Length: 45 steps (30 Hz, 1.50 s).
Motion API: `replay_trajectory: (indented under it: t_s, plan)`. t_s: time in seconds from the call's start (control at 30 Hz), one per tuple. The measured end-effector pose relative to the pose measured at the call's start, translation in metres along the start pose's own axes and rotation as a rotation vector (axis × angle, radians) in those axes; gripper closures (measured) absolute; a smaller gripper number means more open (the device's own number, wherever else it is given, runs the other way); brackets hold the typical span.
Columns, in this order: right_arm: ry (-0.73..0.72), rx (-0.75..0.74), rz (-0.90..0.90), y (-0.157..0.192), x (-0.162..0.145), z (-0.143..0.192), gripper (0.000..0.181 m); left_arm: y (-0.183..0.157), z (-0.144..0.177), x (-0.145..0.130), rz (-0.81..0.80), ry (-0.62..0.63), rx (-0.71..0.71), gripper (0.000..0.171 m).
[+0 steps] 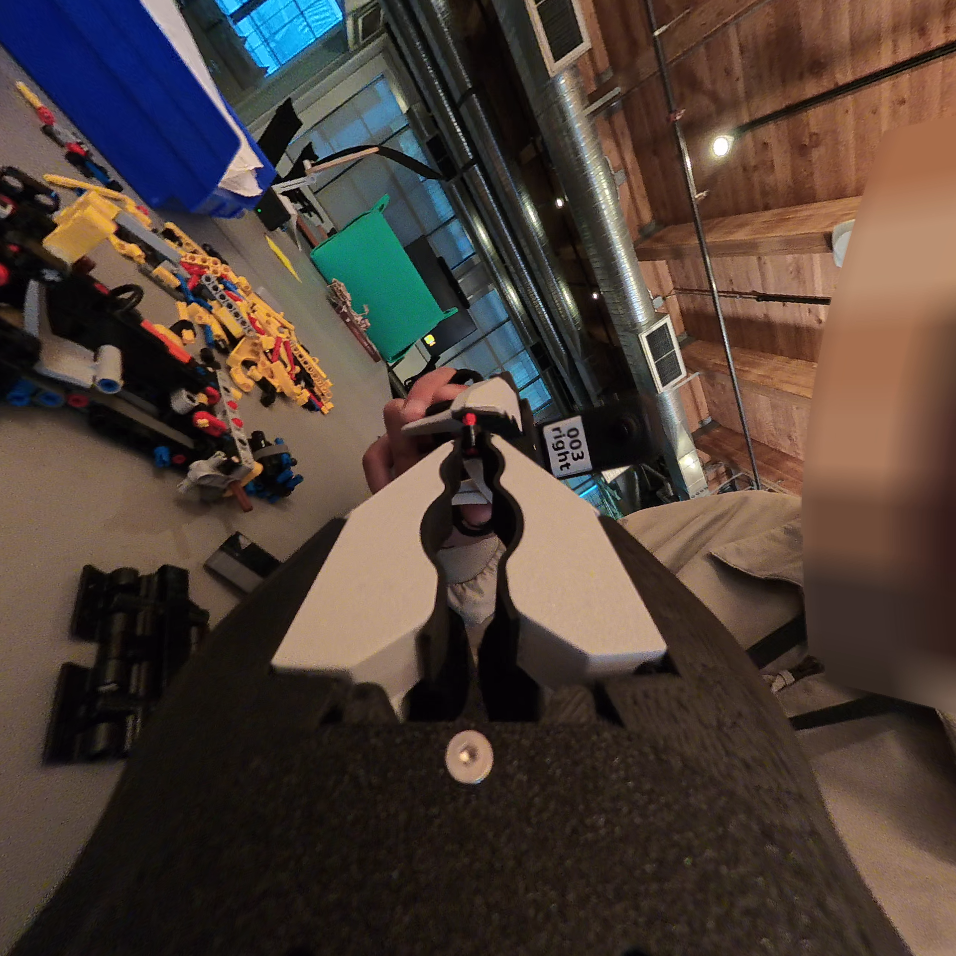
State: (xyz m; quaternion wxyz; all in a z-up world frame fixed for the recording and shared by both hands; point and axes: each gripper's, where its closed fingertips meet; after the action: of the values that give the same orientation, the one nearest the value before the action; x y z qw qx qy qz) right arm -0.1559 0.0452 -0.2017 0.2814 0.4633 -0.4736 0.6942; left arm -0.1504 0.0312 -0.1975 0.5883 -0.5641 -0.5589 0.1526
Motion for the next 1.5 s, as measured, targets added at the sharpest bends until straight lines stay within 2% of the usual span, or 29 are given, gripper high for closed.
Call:
replay_trajectory:
  t_s: [0.17, 0.37, 0.5, 0.67, 0.97, 1.07, 1.13, 1.27, 1.37, 1.5]
  plan:
    - [0.077, -0.056, 0.123, 0.002, -0.015, -0.004, 0.167, 0.018, 0.005, -0.004, 0.005, 0.027, 0.106, 0.165]
    - [0.169, 0.023, 0.09, 0.011, -0.035, -0.008, 0.167, 0.036, 0.01, -0.014, -0.123, 0.128, 0.279, 0.165]
    - [0.218, 0.037, 0.046, 0.012, -0.043, -0.012, 0.167, 0.043, 0.014, -0.014, -0.155, 0.141, 0.333, 0.165]
    - [0.242, 0.038, 0.065, 0.014, -0.045, -0.012, 0.169, 0.043, 0.014, -0.015, -0.219, 0.158, 0.366, 0.166]
    - [0.194, 0.063, 0.024, 0.012, -0.039, -0.01, 0.174, 0.039, 0.011, -0.011, -0.242, 0.139, 0.342, 0.165]
    - [0.201, 0.043, -0.111, 0.007, -0.041, -0.017, 0.172, 0.042, 0.012, -0.004, -0.136, 0.089, 0.296, 0.165]
    - [0.185, 0.043, -0.14, 0.005, -0.04, -0.015, 0.173, 0.04, 0.014, -0.001, -0.077, 0.07, 0.251, 0.164]
    - [0.203, 0.028, -0.103, 0.006, -0.043, -0.014, 0.174, 0.043, 0.017, -0.001, -0.176, 0.089, 0.318, 0.165]
    - [0.189, 0.009, -0.075, 0.006, -0.04, -0.014, 0.174, 0.04, 0.016, -0.002, -0.18, 0.103, 0.305, 0.165]
    - [0.255, 0.001, -0.018, 0.012, -0.051, -0.018, 0.172, 0.047, 0.014, -0.01, -0.26, 0.161, 0.378, 0.165]
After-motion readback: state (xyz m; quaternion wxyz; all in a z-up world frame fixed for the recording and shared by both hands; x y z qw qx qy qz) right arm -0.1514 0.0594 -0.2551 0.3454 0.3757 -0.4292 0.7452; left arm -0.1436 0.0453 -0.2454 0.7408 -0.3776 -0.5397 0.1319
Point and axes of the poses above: each gripper's, where its closed fingertips meet, z back along the fingers, x out of its top, y = z × x across the jaws, and after that the axes turned 1 degree about -y, right-handed
